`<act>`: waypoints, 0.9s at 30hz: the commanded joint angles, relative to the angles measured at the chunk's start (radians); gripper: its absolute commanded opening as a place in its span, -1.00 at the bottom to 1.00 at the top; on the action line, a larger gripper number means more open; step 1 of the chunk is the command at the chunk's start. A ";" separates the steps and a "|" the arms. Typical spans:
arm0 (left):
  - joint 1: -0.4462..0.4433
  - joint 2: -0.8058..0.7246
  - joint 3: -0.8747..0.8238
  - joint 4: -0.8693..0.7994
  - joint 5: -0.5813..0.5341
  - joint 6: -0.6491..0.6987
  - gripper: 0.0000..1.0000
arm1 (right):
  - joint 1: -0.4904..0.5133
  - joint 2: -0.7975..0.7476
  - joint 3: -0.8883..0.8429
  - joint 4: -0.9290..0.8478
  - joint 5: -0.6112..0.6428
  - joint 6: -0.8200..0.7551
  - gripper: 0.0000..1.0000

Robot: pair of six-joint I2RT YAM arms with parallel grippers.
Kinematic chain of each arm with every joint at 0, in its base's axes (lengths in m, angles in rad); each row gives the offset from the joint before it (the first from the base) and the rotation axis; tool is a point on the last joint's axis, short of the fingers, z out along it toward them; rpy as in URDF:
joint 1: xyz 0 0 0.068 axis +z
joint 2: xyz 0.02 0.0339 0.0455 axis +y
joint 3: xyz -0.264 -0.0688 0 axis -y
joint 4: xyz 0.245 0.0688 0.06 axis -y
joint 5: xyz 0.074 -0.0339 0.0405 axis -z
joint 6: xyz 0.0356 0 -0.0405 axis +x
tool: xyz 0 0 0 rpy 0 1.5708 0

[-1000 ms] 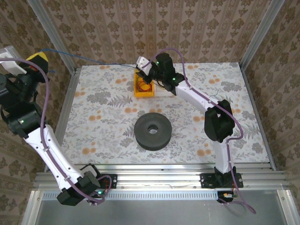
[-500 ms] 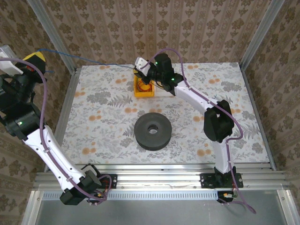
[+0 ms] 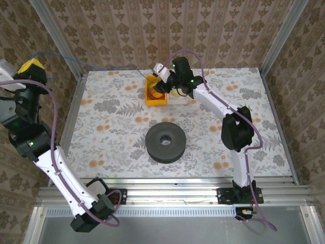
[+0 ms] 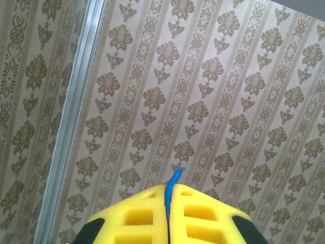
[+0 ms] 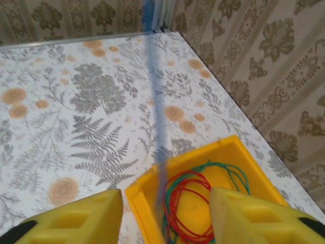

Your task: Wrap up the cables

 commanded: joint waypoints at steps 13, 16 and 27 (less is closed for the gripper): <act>-0.340 0.048 -0.078 0.053 -0.150 0.087 -1.00 | 0.089 -0.258 -0.002 -0.033 -0.074 -0.048 0.50; -0.375 0.059 -0.085 0.055 -0.161 0.095 -1.00 | 0.100 -0.251 0.016 -0.024 -0.084 -0.043 0.50; -0.453 0.068 -0.081 0.041 -0.201 0.125 -1.00 | 0.175 -0.088 0.149 0.034 -0.062 0.010 0.40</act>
